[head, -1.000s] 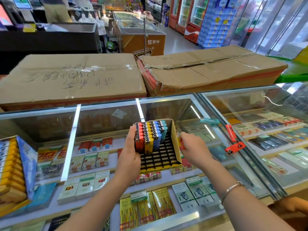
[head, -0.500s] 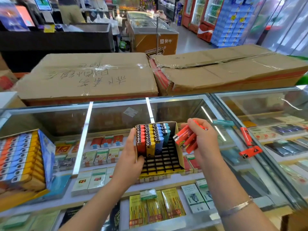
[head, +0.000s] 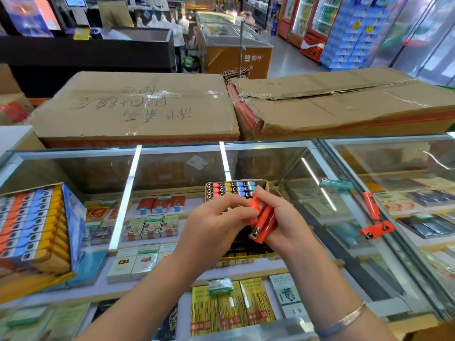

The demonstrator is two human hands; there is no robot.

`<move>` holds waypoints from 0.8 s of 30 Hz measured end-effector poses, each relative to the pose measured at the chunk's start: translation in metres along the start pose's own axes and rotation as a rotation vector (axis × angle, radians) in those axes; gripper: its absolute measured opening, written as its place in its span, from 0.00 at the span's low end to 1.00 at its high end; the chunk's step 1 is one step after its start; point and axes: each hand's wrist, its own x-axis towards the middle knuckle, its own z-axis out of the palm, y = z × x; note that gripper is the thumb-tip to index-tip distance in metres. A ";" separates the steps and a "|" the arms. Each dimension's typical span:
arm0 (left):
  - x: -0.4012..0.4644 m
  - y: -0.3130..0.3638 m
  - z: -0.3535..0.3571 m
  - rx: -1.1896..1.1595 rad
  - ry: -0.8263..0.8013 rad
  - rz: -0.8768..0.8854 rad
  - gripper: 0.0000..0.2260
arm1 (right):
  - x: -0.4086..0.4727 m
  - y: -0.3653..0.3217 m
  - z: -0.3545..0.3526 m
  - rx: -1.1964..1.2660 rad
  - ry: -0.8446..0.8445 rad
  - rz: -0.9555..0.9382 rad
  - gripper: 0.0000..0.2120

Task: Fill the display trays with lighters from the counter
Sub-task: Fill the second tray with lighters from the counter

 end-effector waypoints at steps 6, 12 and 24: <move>0.005 -0.006 -0.010 -0.214 0.147 -0.205 0.08 | 0.006 0.001 -0.003 -0.254 -0.052 -0.049 0.09; 0.006 -0.021 -0.031 -0.383 0.197 -0.538 0.12 | 0.018 -0.007 -0.012 -0.621 0.255 -0.464 0.04; -0.007 -0.037 -0.038 -0.208 -0.031 -0.428 0.08 | 0.041 -0.004 -0.030 -0.958 0.321 -0.595 0.18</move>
